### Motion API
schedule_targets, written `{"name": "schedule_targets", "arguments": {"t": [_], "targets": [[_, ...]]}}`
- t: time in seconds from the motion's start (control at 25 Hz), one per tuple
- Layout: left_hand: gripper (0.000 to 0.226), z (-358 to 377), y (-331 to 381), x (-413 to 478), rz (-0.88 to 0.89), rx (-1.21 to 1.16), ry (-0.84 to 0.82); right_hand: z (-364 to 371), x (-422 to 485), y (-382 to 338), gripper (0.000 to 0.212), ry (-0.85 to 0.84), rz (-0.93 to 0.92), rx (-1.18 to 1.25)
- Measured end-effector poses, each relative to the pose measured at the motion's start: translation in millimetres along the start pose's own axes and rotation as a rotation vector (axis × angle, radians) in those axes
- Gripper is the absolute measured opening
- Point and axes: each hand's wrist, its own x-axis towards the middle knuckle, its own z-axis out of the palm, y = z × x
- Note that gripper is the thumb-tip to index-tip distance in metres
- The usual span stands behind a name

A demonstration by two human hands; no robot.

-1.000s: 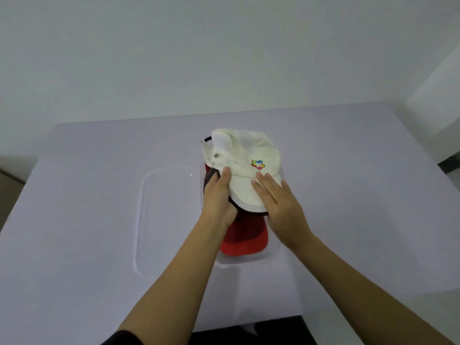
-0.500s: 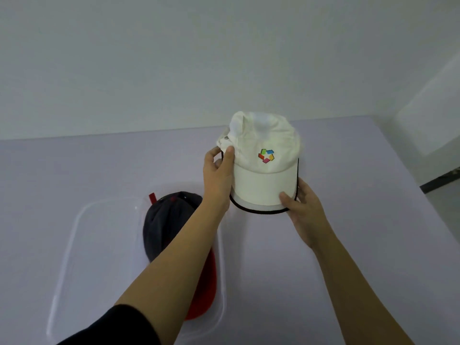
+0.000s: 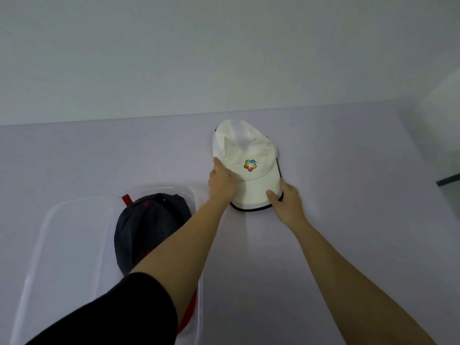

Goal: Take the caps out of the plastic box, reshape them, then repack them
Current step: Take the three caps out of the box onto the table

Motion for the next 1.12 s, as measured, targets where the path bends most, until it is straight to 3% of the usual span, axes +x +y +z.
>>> {"name": "schedule_targets", "arguments": {"t": [0.12,0.32,0.6,0.68,0.84,1.12], "targets": [[0.060,-10,6,-8,0.074,0.088,-0.016,8,-7,-13,0.058,0.086,-0.020,-0.148],[0.057,-67,-8,-50,0.299,0.118,0.119,46,-62,-53,0.053,0.092,-0.189,-0.048],[0.056,-171,-104,-100,0.160,0.179,0.299,128,-168,-101,0.042,0.014,-0.524,-0.119],[0.054,-185,-130,-103,0.119,0.256,0.257,147,-185,-102,0.049,-0.038,-0.454,-0.211],[0.040,-185,-147,-99,0.223,0.344,0.115,176,-194,-101,0.079,-0.204,-0.188,-0.268],[0.021,-205,-125,-129,0.331,0.124,0.032,169,-213,-104,0.066,0.002,-0.211,-0.010]]}}
